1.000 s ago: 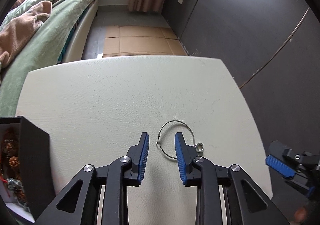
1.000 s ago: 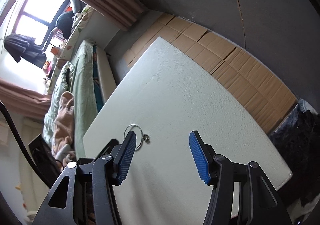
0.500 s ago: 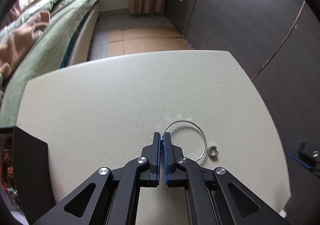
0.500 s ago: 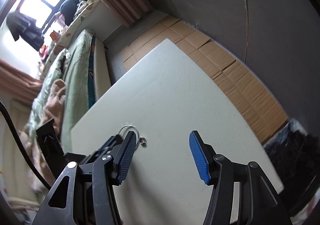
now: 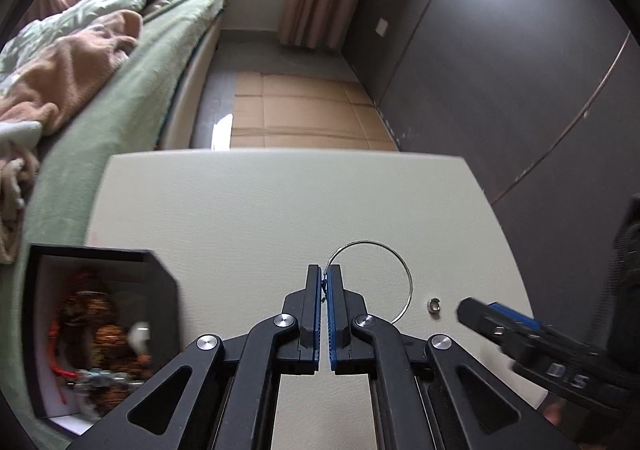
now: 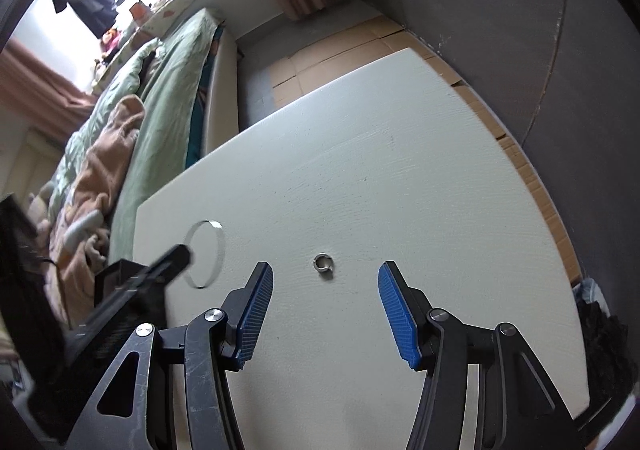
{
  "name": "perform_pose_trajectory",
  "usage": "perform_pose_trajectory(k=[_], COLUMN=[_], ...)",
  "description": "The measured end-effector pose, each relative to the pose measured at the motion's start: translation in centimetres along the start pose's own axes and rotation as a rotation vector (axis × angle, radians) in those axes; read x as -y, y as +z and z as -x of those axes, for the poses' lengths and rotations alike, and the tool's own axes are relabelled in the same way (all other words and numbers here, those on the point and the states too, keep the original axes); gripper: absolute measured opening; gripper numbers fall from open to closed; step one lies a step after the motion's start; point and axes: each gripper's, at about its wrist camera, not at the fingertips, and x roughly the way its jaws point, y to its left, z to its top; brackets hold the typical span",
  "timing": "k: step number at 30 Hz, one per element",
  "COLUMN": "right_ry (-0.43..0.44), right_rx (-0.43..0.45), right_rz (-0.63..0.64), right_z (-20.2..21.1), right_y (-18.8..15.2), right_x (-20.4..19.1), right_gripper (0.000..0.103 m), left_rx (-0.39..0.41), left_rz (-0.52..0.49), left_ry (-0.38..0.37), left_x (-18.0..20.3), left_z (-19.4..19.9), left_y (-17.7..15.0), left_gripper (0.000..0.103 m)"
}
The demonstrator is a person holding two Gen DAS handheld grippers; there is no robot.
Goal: Organize jewelry
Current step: 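Carry the silver hoop to the box with left tool while right grasps the silver stud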
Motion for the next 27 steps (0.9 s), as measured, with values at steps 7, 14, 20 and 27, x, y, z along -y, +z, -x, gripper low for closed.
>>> perform_pose_trajectory(k=[7, 14, 20, 27], right_ry=[-0.007, -0.091, -0.176, -0.234], right_rx=[-0.032, -0.031, -0.026, 0.011], right_rz=[0.037, 0.118, 0.196, 0.253], right_z=[-1.7, -2.6, -3.3, -3.1], right_y=[-0.1, -0.5, -1.0, -1.2], right_x=[-1.3, -2.8, -3.9, -4.4], right_gripper=[0.048, 0.042, 0.034, 0.012], left_rx=[0.06, 0.087, 0.093, 0.112], left_rz=[0.024, 0.062, 0.091, 0.123], left_ry=[-0.011, -0.017, -0.019, -0.016], left_x=[-2.0, -5.1, -6.9, -8.9], left_z=[3.0, 4.6, 5.0, 6.2], left_y=[1.0, 1.9, 2.3, 2.5], left_gripper=[0.002, 0.002, 0.002, 0.002])
